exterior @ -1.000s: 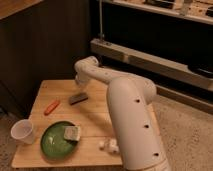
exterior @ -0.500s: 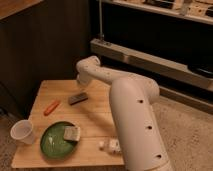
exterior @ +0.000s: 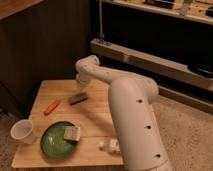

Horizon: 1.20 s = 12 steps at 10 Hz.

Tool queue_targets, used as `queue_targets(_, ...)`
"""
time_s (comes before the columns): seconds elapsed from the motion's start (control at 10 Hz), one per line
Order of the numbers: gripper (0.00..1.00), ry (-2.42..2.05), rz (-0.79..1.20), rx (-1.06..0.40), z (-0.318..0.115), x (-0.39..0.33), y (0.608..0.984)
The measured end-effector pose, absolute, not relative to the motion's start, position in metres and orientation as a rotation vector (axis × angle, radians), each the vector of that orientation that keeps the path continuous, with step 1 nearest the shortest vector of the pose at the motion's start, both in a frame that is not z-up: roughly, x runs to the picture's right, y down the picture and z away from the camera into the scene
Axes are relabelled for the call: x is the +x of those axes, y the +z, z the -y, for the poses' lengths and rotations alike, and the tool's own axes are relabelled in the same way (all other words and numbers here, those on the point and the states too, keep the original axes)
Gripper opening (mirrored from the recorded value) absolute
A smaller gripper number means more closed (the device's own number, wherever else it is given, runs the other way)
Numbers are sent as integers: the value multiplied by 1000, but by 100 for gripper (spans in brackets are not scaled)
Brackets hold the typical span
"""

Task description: Push the eraser across the table

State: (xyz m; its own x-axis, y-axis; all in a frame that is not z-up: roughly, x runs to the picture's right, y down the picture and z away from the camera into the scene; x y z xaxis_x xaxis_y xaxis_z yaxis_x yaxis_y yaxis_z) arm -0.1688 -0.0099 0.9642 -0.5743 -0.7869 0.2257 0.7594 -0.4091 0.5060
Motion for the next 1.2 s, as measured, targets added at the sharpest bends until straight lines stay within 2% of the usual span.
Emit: queue_targets(1.2, 0, -2047, 786, -63, -4, -187, 995)
